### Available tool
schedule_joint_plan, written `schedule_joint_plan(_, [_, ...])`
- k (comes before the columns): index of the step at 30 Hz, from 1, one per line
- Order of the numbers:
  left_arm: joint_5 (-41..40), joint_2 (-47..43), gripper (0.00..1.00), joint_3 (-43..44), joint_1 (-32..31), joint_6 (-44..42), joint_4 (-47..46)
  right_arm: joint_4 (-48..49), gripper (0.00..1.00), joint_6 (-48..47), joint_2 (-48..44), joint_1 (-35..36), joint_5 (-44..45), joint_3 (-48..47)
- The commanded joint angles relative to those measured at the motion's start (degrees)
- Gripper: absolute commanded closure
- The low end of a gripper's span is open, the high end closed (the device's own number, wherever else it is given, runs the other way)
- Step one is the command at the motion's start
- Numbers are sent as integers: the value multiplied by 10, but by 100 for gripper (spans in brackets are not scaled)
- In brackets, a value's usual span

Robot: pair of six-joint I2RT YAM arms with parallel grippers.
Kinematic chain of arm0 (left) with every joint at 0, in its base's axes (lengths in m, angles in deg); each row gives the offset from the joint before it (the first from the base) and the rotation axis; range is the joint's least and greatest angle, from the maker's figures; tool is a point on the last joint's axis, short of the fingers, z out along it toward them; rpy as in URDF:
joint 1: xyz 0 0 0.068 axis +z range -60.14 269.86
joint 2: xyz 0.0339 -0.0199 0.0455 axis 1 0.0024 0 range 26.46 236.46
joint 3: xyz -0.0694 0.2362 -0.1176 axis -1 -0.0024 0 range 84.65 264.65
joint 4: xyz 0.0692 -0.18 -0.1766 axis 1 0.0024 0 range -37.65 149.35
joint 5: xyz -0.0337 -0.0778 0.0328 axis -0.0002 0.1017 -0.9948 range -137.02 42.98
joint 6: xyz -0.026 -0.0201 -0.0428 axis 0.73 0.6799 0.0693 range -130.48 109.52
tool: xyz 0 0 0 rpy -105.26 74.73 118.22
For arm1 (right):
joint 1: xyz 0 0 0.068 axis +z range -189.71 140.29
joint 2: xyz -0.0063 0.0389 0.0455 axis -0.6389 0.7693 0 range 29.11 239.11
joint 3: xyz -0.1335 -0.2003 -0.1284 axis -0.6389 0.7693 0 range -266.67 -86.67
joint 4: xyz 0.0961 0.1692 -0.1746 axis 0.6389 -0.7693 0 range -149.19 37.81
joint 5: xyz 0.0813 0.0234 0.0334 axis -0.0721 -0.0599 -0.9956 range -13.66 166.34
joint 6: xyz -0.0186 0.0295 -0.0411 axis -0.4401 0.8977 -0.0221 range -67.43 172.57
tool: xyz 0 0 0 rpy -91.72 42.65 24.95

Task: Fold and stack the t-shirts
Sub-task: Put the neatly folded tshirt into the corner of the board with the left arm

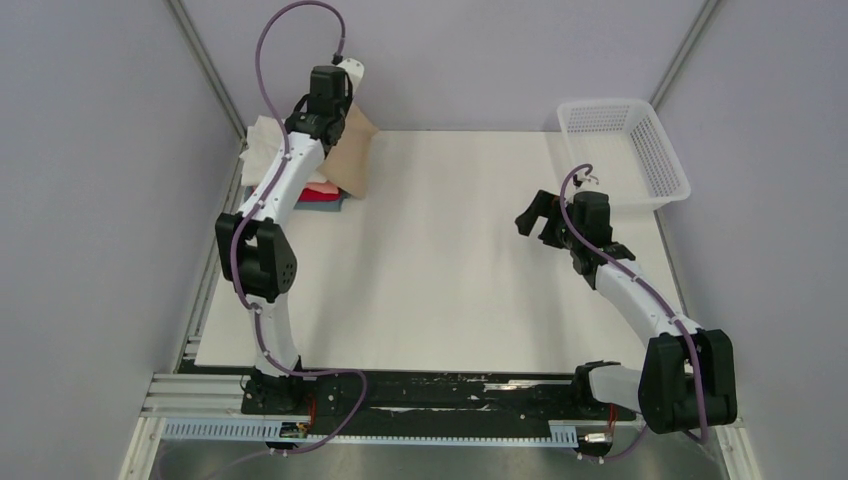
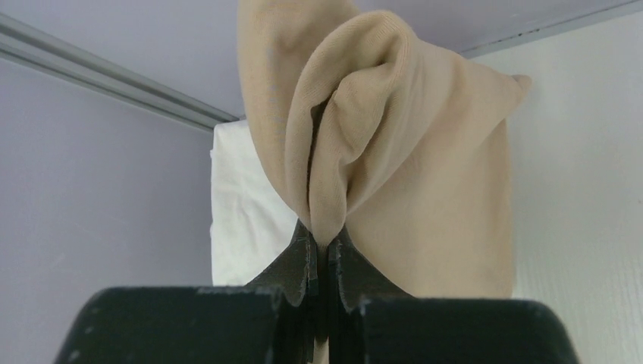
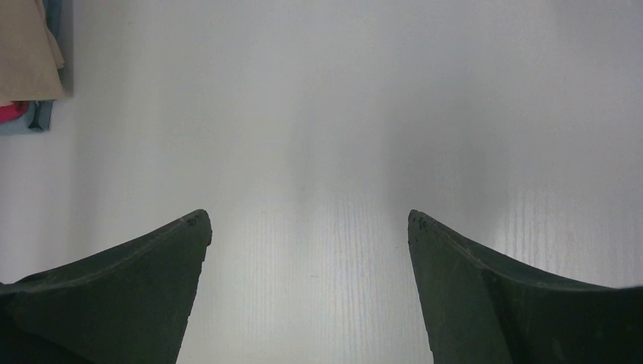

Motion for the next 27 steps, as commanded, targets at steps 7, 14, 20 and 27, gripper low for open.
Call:
schedule_joint_plan(7, [40, -74, 100, 90, 1, 4, 20, 26, 0, -3, -1, -7, 0, -9])
schedule_joint_plan(14, [32, -57, 100, 144, 2, 14, 48, 26, 0, -2, 1, -8, 1, -8])
schedule_joint_plan(20, [34, -48, 100, 145, 15, 24, 52, 26, 0, 0, 1, -10, 3, -7])
schedule_joint_plan(27, [46, -24, 100, 146, 53, 45, 59, 23, 0, 1, 1, -11, 6, -6])
